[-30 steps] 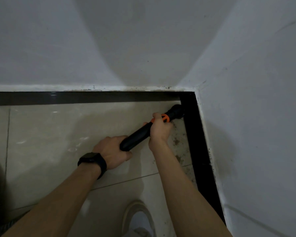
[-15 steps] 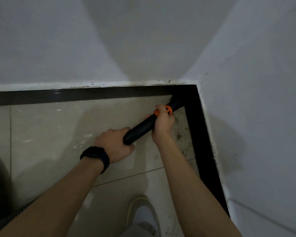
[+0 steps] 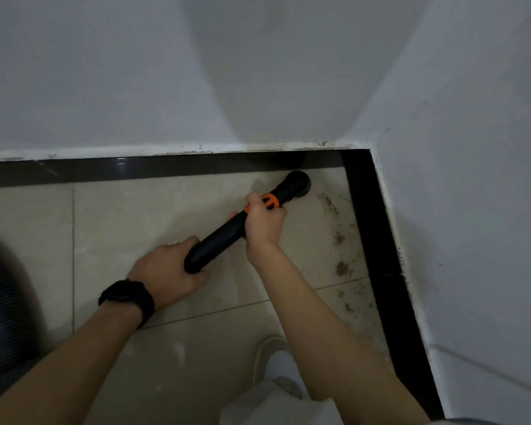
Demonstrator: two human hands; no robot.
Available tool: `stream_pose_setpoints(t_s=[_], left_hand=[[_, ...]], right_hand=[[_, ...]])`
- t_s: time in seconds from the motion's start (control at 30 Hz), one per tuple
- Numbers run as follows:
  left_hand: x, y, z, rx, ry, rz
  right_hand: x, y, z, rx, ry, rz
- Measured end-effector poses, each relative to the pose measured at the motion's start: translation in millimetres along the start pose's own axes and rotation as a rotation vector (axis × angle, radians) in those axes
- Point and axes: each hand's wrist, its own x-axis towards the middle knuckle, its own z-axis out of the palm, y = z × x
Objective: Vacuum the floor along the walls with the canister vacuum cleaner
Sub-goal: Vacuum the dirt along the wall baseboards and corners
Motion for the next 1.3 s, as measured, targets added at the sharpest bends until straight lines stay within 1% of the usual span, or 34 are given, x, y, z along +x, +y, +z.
stream_pose_setpoints(t_s=[0.1,0.17,0.23,0.4,0.5,0.63,0.9,1.07,1.3], left_hand=[[-20,-14,2,0.010,0.098,-0.006],[-32,-24,8,0.034,0.155,0.032],[-40,-31,15,0.055,0.170,0.063],[-37,-23,24,0.081,0.123,0.054],[-29,-8,34,-0.030,0.091,0.059],[-16,9,42,-0.174,0.095,0.069],[8,30,55,-0.263,0.058,0.080],[21,42,61,-0.274,0.043,0.075],[33,58,70,-0.254,0.024,0.112]], right_hand=[[-13,14,7,-0.013,0.011,0.016],[-20,22,11,-0.015,0.032,0.026],[-24,27,12,-0.018,0.048,0.033],[-24,28,1,-0.068,0.091,0.016],[-16,18,-7,-0.139,0.117,-0.013],[0,3,-15,-0.294,0.111,-0.047],[29,-14,-27,-0.492,0.179,-0.089],[44,-20,-30,-0.517,0.229,-0.101],[53,-28,-43,-0.432,0.245,-0.090]])
